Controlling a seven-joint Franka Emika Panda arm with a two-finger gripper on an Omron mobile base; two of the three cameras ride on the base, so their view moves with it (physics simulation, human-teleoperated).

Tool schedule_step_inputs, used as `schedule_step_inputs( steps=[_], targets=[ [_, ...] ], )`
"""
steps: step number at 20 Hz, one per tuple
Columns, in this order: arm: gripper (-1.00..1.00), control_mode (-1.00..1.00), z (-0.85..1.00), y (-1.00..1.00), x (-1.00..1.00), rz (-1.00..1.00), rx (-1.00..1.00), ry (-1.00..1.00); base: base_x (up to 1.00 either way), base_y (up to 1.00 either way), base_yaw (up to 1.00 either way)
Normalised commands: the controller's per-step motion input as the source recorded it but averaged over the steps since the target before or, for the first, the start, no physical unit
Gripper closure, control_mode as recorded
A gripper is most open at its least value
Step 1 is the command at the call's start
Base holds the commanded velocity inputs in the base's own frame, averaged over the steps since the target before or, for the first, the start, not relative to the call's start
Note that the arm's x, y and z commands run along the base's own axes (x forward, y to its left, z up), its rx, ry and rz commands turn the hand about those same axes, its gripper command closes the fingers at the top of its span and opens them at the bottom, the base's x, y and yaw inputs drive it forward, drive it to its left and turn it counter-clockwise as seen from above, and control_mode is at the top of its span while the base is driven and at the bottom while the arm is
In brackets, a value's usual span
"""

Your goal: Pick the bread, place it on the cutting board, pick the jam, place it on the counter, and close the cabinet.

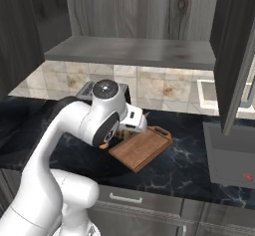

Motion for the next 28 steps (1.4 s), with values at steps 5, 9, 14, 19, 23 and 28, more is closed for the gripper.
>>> schedule_step_inputs(
  steps=[5, 9, 14, 19, 23, 28],
  targets=[
    [1.00, -1.00, -0.26, -0.10, 0.06, 0.00, 0.00, 0.00, 0.00, 0.00, 0.00],
    [1.00, -1.00, -0.30, -0.06, 0.12, 0.00, 0.00, 0.00, 0.00, 0.00, 0.00],
    [1.00, -1.00, -0.31, -0.06, 0.15, 0.00, 0.00, 0.00, 0.00, 0.00, 0.00],
    [1.00, -1.00, -0.34, -0.05, 0.22, 0.00, 0.00, 0.00, 0.00, 0.00, 0.00],
    [1.00, -1.00, -0.35, -0.01, 0.31, 0.00, 0.00, 0.00, 0.00, 0.00, 0.00],
    [1.00, -1.00, -0.33, -0.01, 0.30, 0.00, 0.00, 0.00, 0.00, 0.00, 0.00]
  ],
)
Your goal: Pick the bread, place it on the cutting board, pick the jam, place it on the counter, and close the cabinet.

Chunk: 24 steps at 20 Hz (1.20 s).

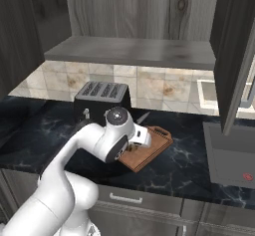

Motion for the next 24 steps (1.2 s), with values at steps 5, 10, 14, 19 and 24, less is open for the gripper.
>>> schedule_step_inputs(
  steps=[5, 10, 14, 19, 24],
  targets=[
    [1.00, -1.00, -0.28, -0.02, 0.28, 0.00, 0.00, 0.00, 0.00, 0.00, 0.00],
    [1.00, -1.00, -0.21, -0.04, 0.29, 0.00, 0.00, 0.00, 0.00, 0.00, 0.00],
    [1.00, -1.00, -0.17, -0.07, 0.29, 0.00, 0.00, 0.00, 0.00, 0.00, 0.00],
    [1.00, -1.00, -0.05, -0.12, 0.18, 0.00, 0.00, 0.00, 0.00, 0.00, 0.00],
    [1.00, -1.00, -0.02, -0.14, 0.10, 0.00, 0.00, 0.00, 0.00, 0.00, 0.00]
  ],
)
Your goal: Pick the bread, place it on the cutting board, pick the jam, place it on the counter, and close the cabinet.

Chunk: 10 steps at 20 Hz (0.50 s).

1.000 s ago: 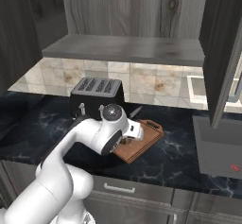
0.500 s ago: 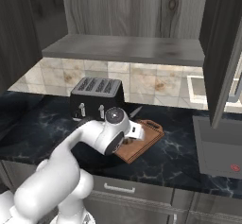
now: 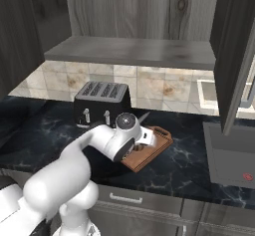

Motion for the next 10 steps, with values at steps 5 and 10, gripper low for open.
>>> schedule_step_inputs(
  steps=[5, 10],
  targets=[
    [1.00, -1.00, -0.07, -0.11, 0.17, 0.00, 0.00, 0.00, 0.00, 0.00, 0.00],
    [1.00, -1.00, -0.14, -0.07, 0.24, 0.00, 0.00, 0.00, 0.00, 0.00, 0.00]
  ],
)
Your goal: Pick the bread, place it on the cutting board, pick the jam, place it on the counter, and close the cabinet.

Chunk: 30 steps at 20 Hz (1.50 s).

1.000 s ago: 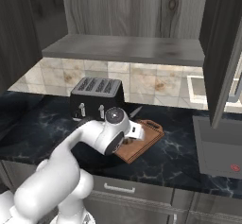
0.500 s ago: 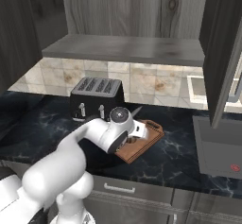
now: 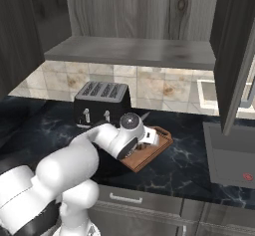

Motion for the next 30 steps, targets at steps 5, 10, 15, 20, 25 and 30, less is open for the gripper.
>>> schedule_step_inputs(
  steps=[5, 10, 15, 20, 25, 30],
  targets=[
    [1.00, -1.00, -0.12, -0.04, 0.24, 0.00, 0.00, 0.00, 0.00, 0.00, 0.00],
    [1.00, -1.00, -0.09, -0.05, 0.17, 0.00, 0.00, 0.00, 0.00, 0.00, 0.00],
    [1.00, -1.00, -0.08, -0.05, 0.12, 0.00, 0.00, 0.00, 0.00, 0.00, 0.00],
    [1.00, -1.00, -0.10, -0.03, 0.07, 0.00, 0.00, 0.00, 0.00, 0.00, 0.00],
    [1.00, -1.00, -0.12, -0.01, 0.03, 0.00, 0.00, 0.00, 0.00, 0.00, 0.00],
    [1.00, -1.00, -0.08, 0.00, 0.00, 0.00, 0.00, 0.00, 0.00, 0.00, 0.00]
  ],
)
